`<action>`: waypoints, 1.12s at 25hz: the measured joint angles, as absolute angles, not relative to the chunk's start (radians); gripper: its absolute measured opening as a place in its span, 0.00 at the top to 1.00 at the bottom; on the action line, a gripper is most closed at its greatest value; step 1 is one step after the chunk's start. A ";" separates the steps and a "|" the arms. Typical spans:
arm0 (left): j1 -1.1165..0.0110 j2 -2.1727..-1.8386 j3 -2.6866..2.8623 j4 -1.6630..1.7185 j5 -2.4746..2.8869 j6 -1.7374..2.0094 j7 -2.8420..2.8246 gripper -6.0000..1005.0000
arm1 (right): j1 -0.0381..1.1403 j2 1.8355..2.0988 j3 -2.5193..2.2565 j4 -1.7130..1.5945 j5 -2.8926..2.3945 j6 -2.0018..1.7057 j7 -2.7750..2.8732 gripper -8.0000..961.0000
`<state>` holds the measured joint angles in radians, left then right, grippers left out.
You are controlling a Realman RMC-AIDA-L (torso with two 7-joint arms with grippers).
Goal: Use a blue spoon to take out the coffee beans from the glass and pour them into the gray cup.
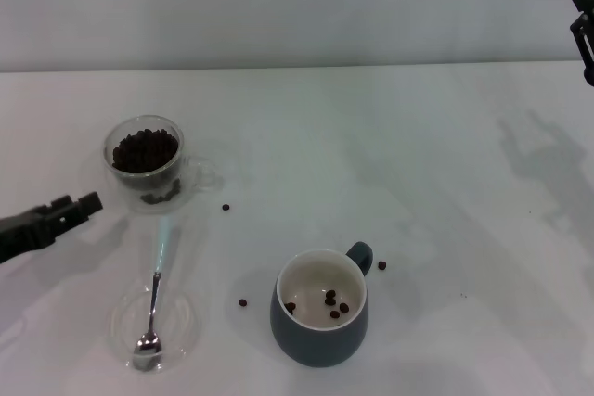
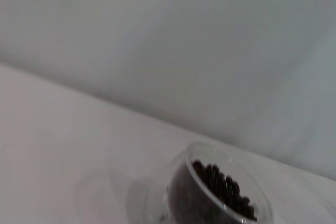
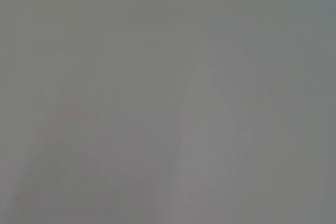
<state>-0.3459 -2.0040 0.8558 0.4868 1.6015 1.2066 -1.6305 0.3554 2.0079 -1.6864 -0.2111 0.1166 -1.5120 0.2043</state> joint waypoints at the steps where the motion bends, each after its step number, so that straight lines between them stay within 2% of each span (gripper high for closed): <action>1: -0.341 -2.011 0.837 0.495 1.601 1.211 -1.592 0.45 | 0.355 2.008 -1.687 -0.211 0.117 -1.512 0.204 0.49; 4: -0.333 -2.040 0.753 0.499 1.586 1.226 -1.463 0.40 | 0.353 2.009 -1.689 -0.206 0.117 -1.512 0.204 0.49; 8: -0.313 -2.076 0.671 0.477 1.503 1.253 -1.226 0.41 | 0.352 2.010 -1.691 -0.186 0.116 -1.519 0.203 0.49; 17: -0.284 -2.074 0.663 0.381 1.129 1.270 -0.821 0.41 | 0.339 2.011 -1.789 -0.183 0.113 -1.532 0.168 0.45; 28: -0.303 -2.069 0.662 0.342 0.851 1.242 -0.588 0.40 | 0.349 2.016 -1.945 -0.207 0.119 -1.533 0.139 0.41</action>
<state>-0.3030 -2.0693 0.6618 0.3425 0.8514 1.2423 -0.5877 0.3487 2.0162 -1.9449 -0.2070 0.1186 -1.5326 0.1391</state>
